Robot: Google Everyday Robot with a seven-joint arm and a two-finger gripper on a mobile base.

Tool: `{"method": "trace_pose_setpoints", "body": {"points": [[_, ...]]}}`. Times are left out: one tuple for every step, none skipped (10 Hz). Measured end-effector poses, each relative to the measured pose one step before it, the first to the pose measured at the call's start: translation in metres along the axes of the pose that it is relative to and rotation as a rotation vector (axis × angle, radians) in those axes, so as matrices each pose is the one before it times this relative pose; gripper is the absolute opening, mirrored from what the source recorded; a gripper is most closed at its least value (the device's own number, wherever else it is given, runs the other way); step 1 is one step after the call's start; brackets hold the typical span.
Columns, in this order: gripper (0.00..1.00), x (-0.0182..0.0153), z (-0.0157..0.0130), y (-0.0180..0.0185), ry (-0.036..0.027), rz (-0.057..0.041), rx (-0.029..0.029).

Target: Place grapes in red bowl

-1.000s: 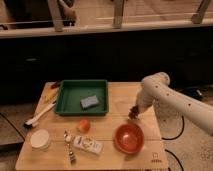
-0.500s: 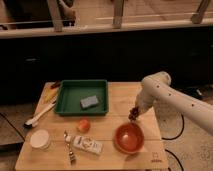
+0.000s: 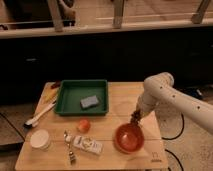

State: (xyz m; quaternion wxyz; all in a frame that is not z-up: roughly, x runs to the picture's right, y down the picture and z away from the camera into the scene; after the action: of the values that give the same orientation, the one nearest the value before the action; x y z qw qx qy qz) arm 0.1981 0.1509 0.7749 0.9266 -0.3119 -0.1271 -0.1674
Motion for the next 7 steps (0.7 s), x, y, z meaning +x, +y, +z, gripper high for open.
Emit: {"method": "trace_pose_setpoints", "body": {"points": [[0.02,-0.00212,-0.00112,0.0055,-0.00265,-0.01332,-0.00896],[0.02,-0.00253,-0.00018,0.0038,-0.00284,-0.01064,-0.00614],[0.02,-0.00556,-0.00011,0.00297,-0.0056,-0.01865,-0.00856],[0.02,-0.0031,-0.00101,0.00355,-0.00371,-0.01005,-0.00518],[0.02,-0.00309,0.00014,0.0051,-0.00542,-0.00864,-0.00428],[0.02,-0.00368,0.0007,0.00317,-0.00428,-0.01009,-0.00467],[0.02,-0.00639,0.00077,0.00277,-0.00603,-0.01662,-0.00482]]}}
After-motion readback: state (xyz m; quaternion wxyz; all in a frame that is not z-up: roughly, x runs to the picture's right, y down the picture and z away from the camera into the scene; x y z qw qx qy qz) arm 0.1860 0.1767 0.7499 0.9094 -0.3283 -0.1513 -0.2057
